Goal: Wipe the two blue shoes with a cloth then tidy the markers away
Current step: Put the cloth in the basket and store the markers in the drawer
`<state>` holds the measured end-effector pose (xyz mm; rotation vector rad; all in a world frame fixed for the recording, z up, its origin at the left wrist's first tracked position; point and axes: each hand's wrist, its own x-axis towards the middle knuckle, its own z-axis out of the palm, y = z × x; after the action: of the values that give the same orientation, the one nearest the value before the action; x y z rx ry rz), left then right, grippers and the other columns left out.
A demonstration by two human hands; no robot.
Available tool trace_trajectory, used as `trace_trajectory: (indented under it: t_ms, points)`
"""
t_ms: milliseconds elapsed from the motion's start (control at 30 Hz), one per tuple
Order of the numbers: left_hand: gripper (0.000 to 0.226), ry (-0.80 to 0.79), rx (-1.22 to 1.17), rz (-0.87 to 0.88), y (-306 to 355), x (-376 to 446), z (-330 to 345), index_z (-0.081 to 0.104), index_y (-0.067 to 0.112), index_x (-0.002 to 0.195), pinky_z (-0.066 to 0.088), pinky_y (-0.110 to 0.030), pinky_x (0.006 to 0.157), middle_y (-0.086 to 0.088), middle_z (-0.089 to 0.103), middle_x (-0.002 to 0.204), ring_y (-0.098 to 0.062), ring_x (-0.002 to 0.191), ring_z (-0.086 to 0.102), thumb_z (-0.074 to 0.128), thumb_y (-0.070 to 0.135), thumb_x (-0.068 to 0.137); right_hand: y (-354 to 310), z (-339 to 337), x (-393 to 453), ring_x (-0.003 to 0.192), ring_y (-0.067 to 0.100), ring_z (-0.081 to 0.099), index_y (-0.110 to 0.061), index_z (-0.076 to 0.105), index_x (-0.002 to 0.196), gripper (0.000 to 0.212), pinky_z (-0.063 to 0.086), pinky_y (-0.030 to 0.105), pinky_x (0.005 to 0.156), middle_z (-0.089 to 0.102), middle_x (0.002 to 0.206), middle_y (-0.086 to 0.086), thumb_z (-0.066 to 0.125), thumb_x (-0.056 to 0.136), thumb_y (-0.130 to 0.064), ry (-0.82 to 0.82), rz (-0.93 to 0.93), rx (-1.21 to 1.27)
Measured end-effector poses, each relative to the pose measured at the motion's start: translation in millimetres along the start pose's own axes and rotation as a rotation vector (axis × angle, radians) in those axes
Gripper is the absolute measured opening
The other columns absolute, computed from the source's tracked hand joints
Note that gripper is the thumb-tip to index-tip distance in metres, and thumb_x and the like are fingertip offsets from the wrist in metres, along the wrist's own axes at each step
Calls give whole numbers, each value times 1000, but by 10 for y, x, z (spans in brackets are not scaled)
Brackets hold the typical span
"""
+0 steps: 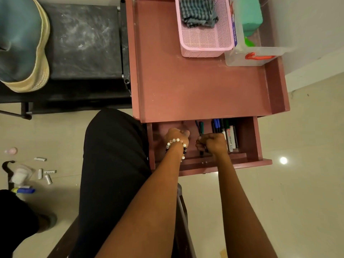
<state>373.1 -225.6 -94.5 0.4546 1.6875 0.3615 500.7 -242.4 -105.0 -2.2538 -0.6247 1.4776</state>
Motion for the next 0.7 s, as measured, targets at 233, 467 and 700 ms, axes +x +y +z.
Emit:
trace_trajectory:
  t_ms: [233,467,700]
  points:
    - [11,1,39,2,0,75,-86,62,15,79,58,-36,78,-12,72,95,-31,87,70,58,18,89,181,207,213,106,42,57,6,58,112,27,49,43,87,59,115,27,57,90,-9,348,24,-538]
    - [11,-72,111,4,-27,82,-47,63,12,79,57,-40,83,-12,72,96,-31,91,69,59,17,87,194,-2,236,110,40,56,4,56,119,28,48,45,89,58,118,25,53,92,-5,417,28,-664]
    - [15,-80,90,22,42,-5,-108,59,11,73,56,-36,75,-15,72,93,-31,87,70,57,14,88,130,49,103,102,44,59,10,59,111,25,50,43,84,61,110,30,51,91,-3,460,-40,-523]
